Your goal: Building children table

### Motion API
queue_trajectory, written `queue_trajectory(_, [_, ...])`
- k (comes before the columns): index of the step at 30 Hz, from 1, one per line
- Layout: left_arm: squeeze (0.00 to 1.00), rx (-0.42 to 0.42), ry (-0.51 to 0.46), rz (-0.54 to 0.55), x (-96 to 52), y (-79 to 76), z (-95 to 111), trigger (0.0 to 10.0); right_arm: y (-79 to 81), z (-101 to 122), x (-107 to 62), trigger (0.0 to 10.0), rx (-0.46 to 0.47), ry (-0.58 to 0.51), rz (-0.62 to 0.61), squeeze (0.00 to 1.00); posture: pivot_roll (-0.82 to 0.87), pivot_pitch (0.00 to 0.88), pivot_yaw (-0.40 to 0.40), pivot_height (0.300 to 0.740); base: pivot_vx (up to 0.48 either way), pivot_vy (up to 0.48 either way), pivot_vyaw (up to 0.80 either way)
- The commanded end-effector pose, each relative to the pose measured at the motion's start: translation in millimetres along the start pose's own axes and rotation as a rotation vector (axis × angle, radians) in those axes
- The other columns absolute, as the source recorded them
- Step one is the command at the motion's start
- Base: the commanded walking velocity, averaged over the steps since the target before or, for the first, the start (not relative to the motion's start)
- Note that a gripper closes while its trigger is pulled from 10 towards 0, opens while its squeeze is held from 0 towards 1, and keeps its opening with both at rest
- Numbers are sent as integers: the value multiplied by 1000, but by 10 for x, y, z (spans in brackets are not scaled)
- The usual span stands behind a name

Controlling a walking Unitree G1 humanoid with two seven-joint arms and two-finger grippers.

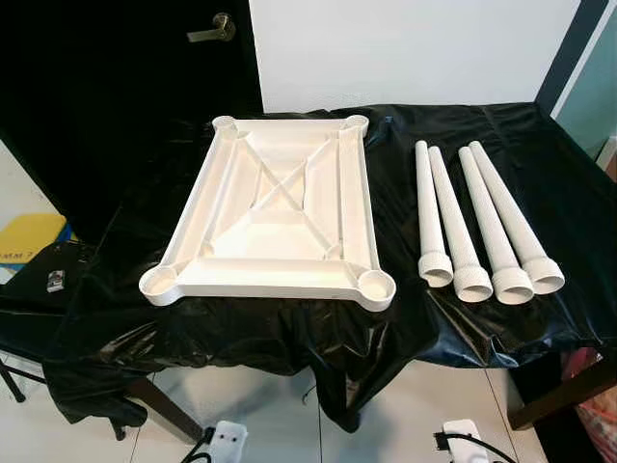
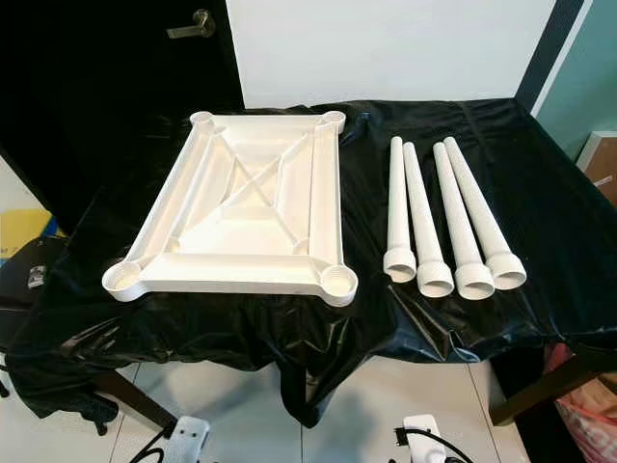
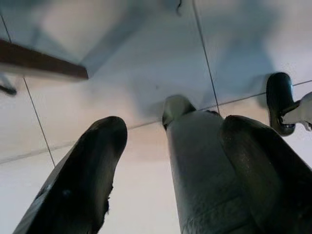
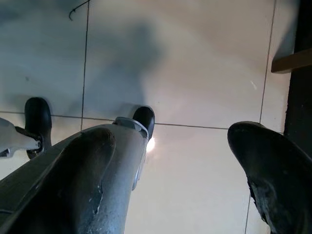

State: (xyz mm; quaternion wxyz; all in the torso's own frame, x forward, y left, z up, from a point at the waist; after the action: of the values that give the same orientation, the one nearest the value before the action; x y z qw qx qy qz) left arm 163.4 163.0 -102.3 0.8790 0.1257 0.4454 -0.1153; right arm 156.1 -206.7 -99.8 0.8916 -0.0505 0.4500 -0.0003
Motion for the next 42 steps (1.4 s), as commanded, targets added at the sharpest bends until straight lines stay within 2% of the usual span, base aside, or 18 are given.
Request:
queue_trajectory(1, [0, 60, -39, -132, -18, -73, 7, 10000, 49, 33, 5, 10000, -3, -24, 31, 0, -17, 44, 14, 740, 0, 0, 0])
queue_trajectory(9, [0, 83, -94, -181, -31, -92, 57, 10000, 50, 225, 19, 10000, -55, -124, 90, 0, -20, 85, 14, 740, 0, 0, 0])
queue_trajectory(10, [0, 105, -130, -207, -40, -101, 91, 10000, 59, 364, 22, 10000, -80, -190, 138, 0, -21, 95, 14, 740, 0, 0, 0])
queue_trajectory(15, [0, 126, -163, -232, -49, -113, 123, 10000, 96, 466, 20, 10000, -94, -235, 195, 0, -24, 100, 14, 740, 0, 0, 0])
queue_trajectory(17, [0, 202, -161, -238, -52, -105, 122, 10000, 159, 633, 0, 10000, -139, -311, 278, 0, -31, 109, 14, 740, 0, 0, 0])
queue_trajectory(19, [0, 229, -156, -238, -52, -101, 118, 10000, 179, 692, -11, 10000, -155, -338, 303, 0, -31, 110, 14, 740, 0, 0, 0])
queue_trajectory(24, [0, 213, -161, -243, -57, -102, 114, 10000, 192, 739, -19, 10000, -165, -358, 324, 0, -25, 111, 12, 740, 0, 0, 0])
queue_trajectory(26, [0, 59, -186, -200, -70, -66, 96, 10000, 231, 867, -28, 10000, -193, -408, 337, 0, -19, 113, 2, 740, 0, 0, 0])
queue_trajectory(27, [0, 59, -186, -200, -70, -66, 96, 10000, 231, 867, -28, 10000, -193, -408, 337, 0, -19, 113, 2, 740, 0, 0, 0])
queue_trajectory(28, [0, -115, -195, -140, -80, -28, 55, 10000, 259, 947, -31, 10000, -203, -436, 339, 0, -19, 113, 2, 740, 0, 0, 0])
queue_trajectory(31, [0, -147, -196, -131, -84, -21, 40, 10000, 269, 962, -36, 10000, -204, -447, 340, 0, -25, 115, -3, 740, 0, 0, 0])
queue_trajectory(32, [0, -112, -333, -140, -1, -183, 509, 10000, 276, 970, -47, 10000, -205, -456, 347, 0, -32, 120, -7, 740, 0, 0, 0])
queue_trajectory(33, [0, -36, -447, -162, 17, -323, 912, 10000, 280, 981, -69, 10000, -207, -468, 361, 0, -43, 130, -10, 740, 0, 0, 0])
queue_trajectory(34, [0, -36, -447, -162, 17, -323, 912, 10000, 280, 981, -69, 10000, -207, -468, 361, 0, -43, 130, -10, 740, 0, 0, 0])
queue_trajectory(36, [0, 99, -626, -216, -54, -522, 1408, 10000, 270, 1008, -113, 10000, -210, -489, 385, 0, -54, 141, -11, 740, 0, 0, 0])
queue_trajectory(37, [0, 137, -662, -237, -80, -549, 1466, 10000, 265, 1019, -131, 10000, -211, -496, 394, 0, -54, 141, -11, 740, 0, 0, 0])
queue_trajectory(38, [0, 137, -662, -237, -80, -549, 1466, 10000, 265, 1019, -131, 10000, -211, -496, 394, 0, -54, 141, -11, 740, 0, 0, 0])
queue_trajectory(42, [0, 331, -732, -410, -197, -647, 1605, 10000, 275, 1086, -274, 10000, -244, -541, 494, 0, -78, 153, -4, 740, 0, 0, 0])
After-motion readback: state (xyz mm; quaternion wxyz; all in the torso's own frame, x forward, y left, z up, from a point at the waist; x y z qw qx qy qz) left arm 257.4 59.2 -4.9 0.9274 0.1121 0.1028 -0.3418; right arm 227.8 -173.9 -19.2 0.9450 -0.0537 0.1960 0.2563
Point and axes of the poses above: a point about 5 cm out from each wrist's last joint towards the gripper, its own x axis pointing out of the wrist towards the gripper, its own z axis along the axis of the wrist's last joint, y = z × x, the point moved 1 cm from there along x, pointing out of the wrist towards the gripper, and after that the axes turned 3 degrees about x, right-handed, at the moved point
